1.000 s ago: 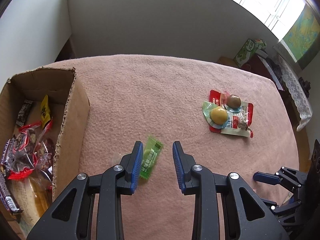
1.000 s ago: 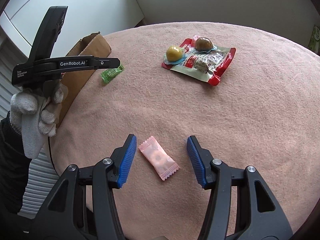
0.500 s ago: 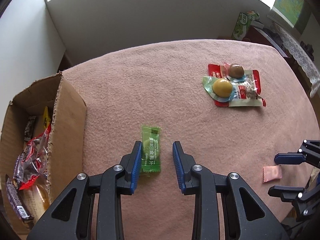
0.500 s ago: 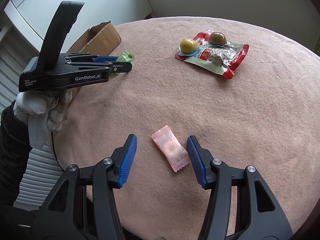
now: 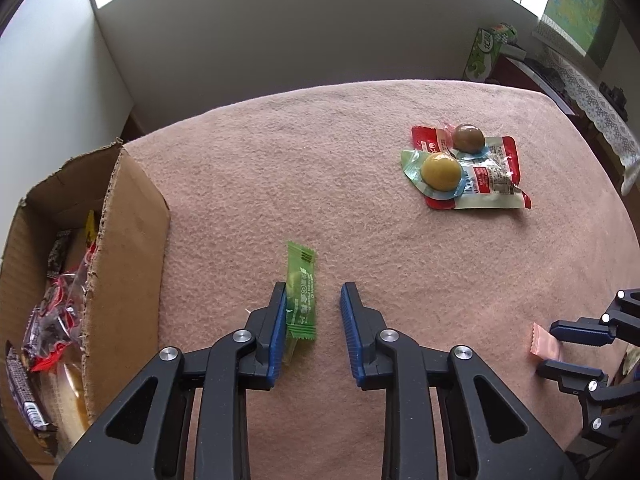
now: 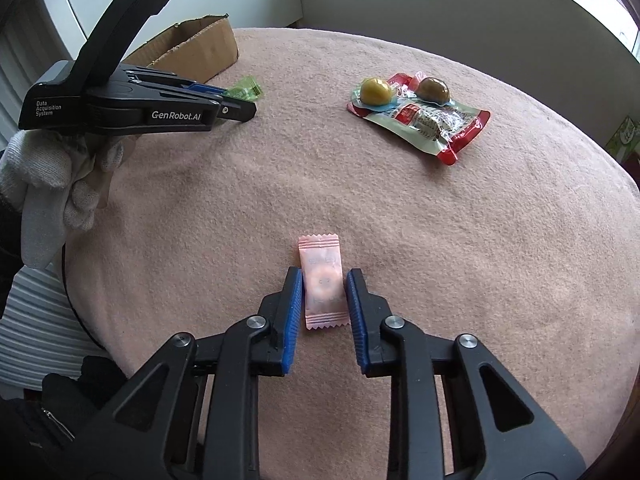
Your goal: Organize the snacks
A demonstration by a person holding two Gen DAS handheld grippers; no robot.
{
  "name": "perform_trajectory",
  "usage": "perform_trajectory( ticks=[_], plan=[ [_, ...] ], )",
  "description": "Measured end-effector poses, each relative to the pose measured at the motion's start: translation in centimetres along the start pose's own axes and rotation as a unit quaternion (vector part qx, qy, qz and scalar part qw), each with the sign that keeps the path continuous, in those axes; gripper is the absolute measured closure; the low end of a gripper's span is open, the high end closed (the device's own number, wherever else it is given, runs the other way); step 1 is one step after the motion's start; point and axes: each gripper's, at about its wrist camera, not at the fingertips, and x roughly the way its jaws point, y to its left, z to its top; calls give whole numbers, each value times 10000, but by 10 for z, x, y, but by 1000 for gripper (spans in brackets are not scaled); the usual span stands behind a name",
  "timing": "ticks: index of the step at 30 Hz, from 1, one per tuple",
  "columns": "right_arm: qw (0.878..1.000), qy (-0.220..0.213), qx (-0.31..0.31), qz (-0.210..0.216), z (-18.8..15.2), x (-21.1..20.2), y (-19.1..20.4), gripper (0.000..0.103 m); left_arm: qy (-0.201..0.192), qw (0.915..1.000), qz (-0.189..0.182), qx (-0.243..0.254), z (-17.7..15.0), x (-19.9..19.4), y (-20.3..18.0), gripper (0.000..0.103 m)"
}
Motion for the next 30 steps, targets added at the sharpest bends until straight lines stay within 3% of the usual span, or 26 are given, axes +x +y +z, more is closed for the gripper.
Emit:
perform_trajectory(
  ticks=[3,7,22,28,30],
  plan=[
    [10000,-28,48,0,-2,-2,-1,82,-51,10000,1,-77,-5,-6,5,94],
    [9999,-89,111,7,-5,-6,-2,82,-123,9997,-14,-225,-6,-8,9,97],
    [9990,-347,296,-1,-8,-34,-6,82,-526,9973,-314,-405,-12,-45,18,98],
    [9991,-299,313,30,-8,-30,-1,82,-423,9981,-349,-292,-10,-34,16,98],
    [9992,-284,290,30,-8,-27,1,82,-344,9986,-324,-221,-9,-29,11,93]
  ],
)
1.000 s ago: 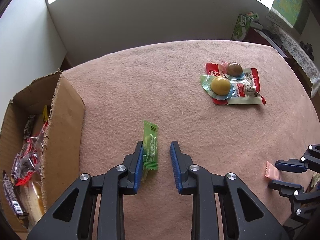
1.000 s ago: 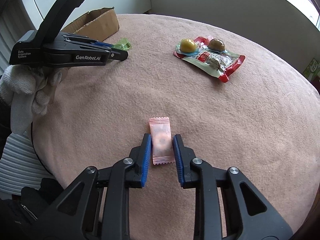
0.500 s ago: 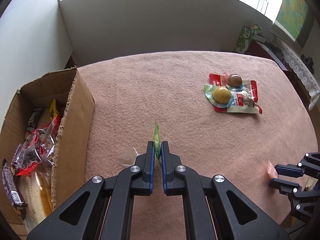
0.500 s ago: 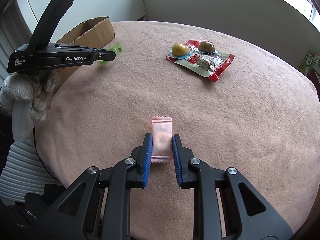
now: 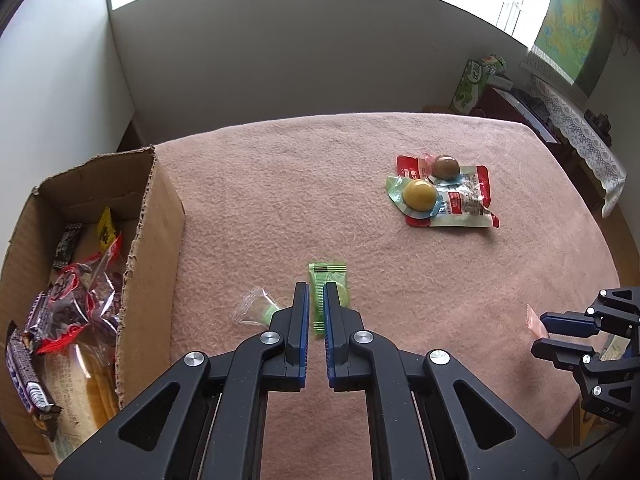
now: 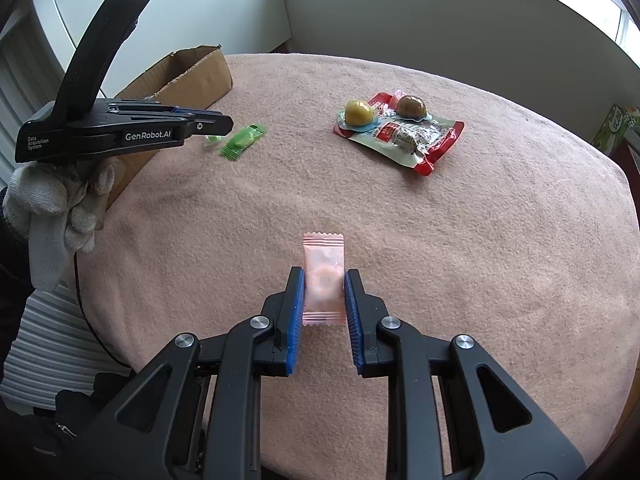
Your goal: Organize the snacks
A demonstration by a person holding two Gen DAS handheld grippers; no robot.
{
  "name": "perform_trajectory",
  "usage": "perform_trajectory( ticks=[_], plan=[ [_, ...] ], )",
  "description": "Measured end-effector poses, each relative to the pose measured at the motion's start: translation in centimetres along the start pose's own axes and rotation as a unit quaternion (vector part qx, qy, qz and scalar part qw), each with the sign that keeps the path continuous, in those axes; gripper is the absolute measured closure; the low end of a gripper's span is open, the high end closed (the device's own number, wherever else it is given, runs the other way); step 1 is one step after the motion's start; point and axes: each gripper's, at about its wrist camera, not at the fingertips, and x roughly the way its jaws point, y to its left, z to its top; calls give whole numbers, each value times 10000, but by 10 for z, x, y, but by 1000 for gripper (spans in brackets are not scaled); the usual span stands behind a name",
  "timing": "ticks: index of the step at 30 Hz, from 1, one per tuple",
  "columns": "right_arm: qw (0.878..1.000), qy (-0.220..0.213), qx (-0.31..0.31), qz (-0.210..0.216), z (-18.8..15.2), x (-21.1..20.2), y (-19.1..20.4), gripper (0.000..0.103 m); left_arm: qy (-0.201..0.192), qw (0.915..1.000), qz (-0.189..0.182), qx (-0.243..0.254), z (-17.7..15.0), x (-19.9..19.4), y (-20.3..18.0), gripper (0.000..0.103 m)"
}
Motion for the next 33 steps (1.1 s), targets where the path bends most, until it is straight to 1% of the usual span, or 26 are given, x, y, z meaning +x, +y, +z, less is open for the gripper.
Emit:
perform_trajectory(
  ticks=[1,6,9,12,13,14,15,19,21,23,24,26,29,33],
  plan=[
    [10000,6,-9,2,1,1,1,82,8,10000,20,11,1,2,-2,92],
    [10000,-8,-29,-3,1,2,1,82,101,9999,-43,127,0,13,-12,92],
    [10000,-30,-58,-15,0,1,1,82,143,9998,24,114,-3,17,-13,88],
    [10000,-30,-50,-12,-1,2,1,82,155,9996,187,119,-5,17,-11,79],
    [10000,-32,-44,-5,-1,2,1,82,185,9994,261,105,-5,19,-9,70],
    [10000,-29,-33,4,0,3,1,82,190,9993,304,72,-6,20,-8,67],
    [10000,-26,-22,-2,0,3,1,82,180,9994,277,41,-6,20,-6,66],
    [10000,-23,2,-44,1,6,-1,82,140,9995,286,10,-6,23,-4,66],
    [10000,-37,31,-71,1,6,-2,82,135,9993,345,88,-5,24,-8,67],
    [9999,-56,68,-81,1,5,-3,82,114,9991,359,219,-7,24,-12,75],
    [9999,-66,78,-89,2,5,-4,82,112,9991,342,241,-7,23,-14,82],
    [9999,-94,80,-107,3,3,-4,82,109,9990,365,253,-7,22,-16,83],
    [9997,-161,79,-137,6,-2,-5,82,92,9993,292,217,-9,18,-15,83],
    [9995,-293,68,-120,14,-10,-3,82,-83,9997,194,110,-14,2,-13,83]
  ],
)
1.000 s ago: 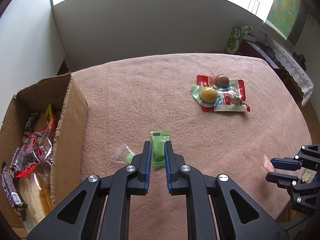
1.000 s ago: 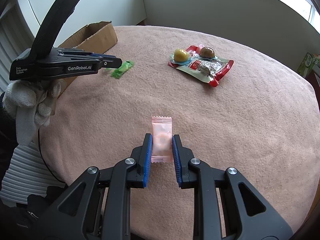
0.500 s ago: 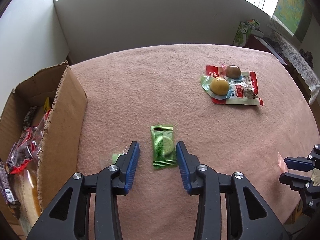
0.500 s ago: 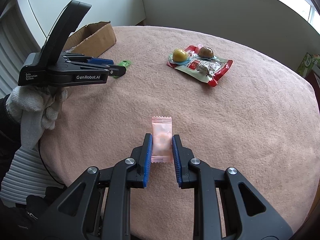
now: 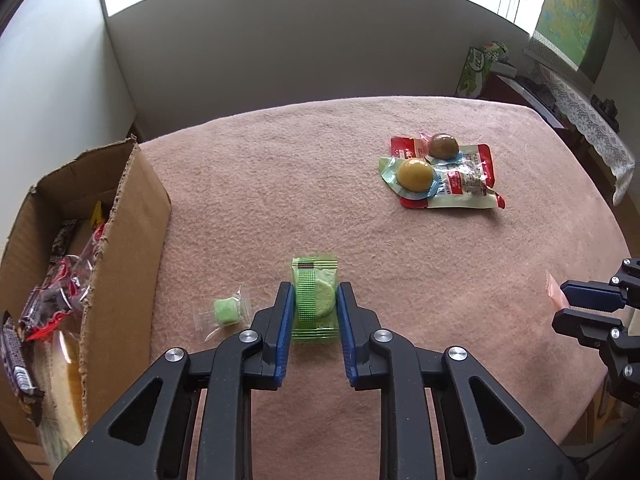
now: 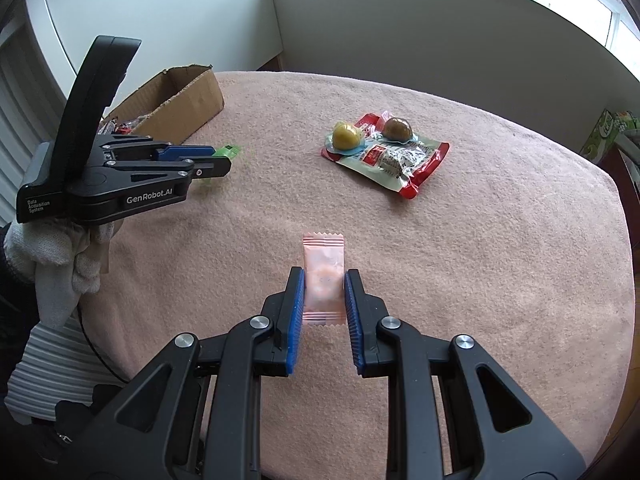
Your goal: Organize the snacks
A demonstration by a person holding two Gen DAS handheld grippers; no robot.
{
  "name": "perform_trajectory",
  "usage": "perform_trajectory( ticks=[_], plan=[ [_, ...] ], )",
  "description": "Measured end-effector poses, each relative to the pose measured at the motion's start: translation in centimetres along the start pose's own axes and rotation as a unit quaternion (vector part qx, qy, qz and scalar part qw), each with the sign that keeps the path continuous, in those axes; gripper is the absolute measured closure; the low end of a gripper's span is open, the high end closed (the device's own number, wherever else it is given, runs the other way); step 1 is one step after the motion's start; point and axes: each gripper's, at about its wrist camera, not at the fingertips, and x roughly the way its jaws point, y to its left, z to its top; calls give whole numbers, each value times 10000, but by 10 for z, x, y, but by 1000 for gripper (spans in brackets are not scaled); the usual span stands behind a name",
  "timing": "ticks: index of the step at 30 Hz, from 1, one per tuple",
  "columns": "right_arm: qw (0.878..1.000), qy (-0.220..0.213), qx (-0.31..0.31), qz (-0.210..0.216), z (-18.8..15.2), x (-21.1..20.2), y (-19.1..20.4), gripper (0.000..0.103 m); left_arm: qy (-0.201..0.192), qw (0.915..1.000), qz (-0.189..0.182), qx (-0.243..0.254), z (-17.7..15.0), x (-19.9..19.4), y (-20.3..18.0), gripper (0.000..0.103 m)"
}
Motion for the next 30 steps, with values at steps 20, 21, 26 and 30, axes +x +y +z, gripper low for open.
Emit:
perform_trajectory(
  ticks=[20,21,26,30],
  plan=[
    [9932,-711,-516,767,136,6,91,82,-1055,9886,334,-1023,-30,-108,98,83],
    [9926,-706,-560,814,145,11,99,82,-1059,9875,385,-1098,-32,-109,106,83],
    [9905,-602,-793,947,177,42,138,82,-1077,9827,617,-1377,-44,-115,139,83],
    [9889,-429,-935,1071,187,64,165,82,-1068,9792,742,-1559,-52,-118,158,83]
  ],
)
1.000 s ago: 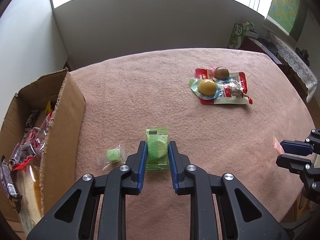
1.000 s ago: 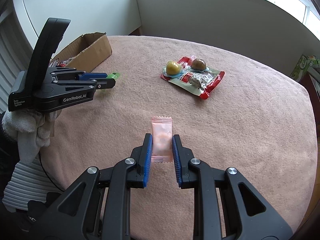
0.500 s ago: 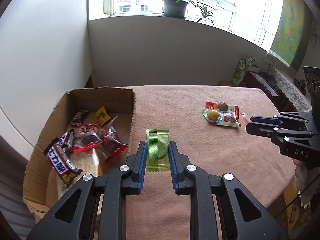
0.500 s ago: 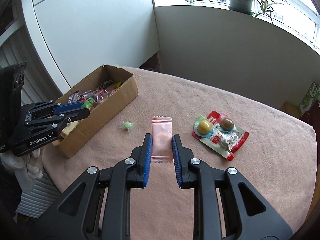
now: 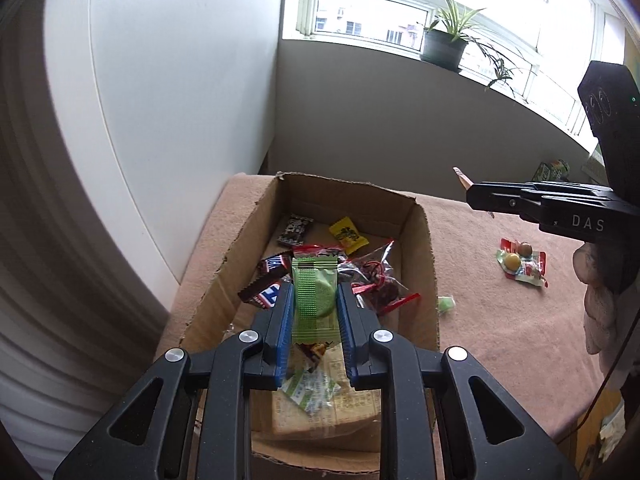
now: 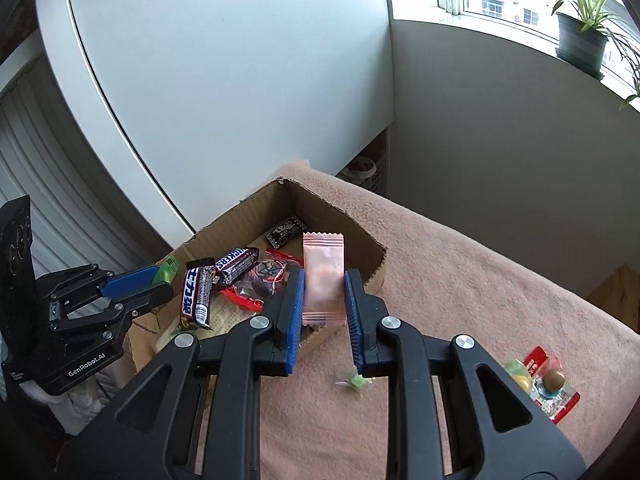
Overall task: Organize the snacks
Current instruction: 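Carry the green candy with the left gripper while the right carries the pink candy into the box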
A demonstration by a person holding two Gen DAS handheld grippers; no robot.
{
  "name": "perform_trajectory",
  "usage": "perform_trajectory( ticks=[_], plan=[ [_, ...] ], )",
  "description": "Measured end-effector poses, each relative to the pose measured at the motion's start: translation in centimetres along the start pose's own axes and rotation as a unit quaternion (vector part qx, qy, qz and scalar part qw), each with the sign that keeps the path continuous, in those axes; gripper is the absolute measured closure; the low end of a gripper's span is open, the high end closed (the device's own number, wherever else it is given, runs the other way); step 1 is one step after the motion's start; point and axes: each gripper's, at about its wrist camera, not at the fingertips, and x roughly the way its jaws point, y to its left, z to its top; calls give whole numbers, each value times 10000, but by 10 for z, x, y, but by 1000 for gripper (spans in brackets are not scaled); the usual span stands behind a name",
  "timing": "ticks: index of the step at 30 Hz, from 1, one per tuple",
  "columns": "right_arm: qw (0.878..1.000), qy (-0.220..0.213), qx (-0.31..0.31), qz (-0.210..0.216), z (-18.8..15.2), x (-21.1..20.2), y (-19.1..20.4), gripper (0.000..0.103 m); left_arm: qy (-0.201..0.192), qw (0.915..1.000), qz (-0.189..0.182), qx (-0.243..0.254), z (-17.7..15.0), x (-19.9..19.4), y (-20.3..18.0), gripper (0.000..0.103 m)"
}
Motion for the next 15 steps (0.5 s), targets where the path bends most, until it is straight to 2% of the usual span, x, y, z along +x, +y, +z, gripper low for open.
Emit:
perform_trajectory(
  ticks=[2,3,5,6,7,9,11,15],
  plan=[
    [10000,58,-38,44,3,11,8,80,23,10000,25,-55,0,0,6,83],
    [9999,103,-35,29,4,16,11,74,36,10000,40,-78,0,1,9,82],
    [10000,40,16,39,2,17,14,36,30,9998,122,-134,-1,1,13,80],
    [10000,-35,51,44,1,16,14,30,60,9997,153,-159,-1,1,15,73],
    [9999,-86,80,49,-1,14,13,24,72,9997,149,-177,-1,2,16,58],
    [9999,-105,119,36,-6,10,9,20,-19,9997,165,-176,-2,0,15,43],
    [9998,-105,180,-20,-10,5,-2,16,-47,9997,171,-160,-3,-2,12,43],
    [9989,-85,439,-151,-25,-9,-35,16,-82,9998,63,-197,-4,-3,5,43]
  ],
)
